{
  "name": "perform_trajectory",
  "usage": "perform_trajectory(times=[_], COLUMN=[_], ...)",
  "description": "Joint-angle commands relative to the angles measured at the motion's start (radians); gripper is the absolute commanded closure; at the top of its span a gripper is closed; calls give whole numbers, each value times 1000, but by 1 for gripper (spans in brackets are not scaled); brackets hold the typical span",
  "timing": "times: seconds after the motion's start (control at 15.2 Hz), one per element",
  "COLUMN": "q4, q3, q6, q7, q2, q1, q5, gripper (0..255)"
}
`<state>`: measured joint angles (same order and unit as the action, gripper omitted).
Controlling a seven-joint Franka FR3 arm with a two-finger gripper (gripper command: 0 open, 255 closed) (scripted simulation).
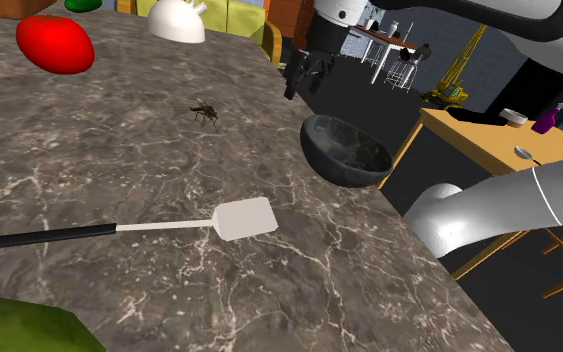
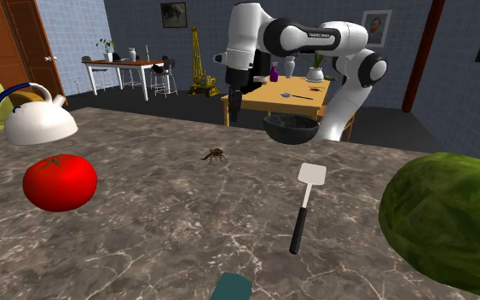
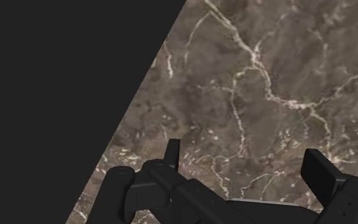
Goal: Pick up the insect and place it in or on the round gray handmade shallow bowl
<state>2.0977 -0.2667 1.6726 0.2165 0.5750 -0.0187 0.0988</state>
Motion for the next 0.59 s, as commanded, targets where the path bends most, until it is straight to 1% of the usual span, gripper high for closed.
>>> perform_trajectory(times=[0.0,0.26,0.53], q4=[-49,-167,-310], q3=[-48,-144,-243], q6=[-8,-29,-59], q7=[61,185,319], q2=[-50,-172,-318], q1=[-2,-2,-4], q5=[3,-11,-52], gripper=[0,0,0])
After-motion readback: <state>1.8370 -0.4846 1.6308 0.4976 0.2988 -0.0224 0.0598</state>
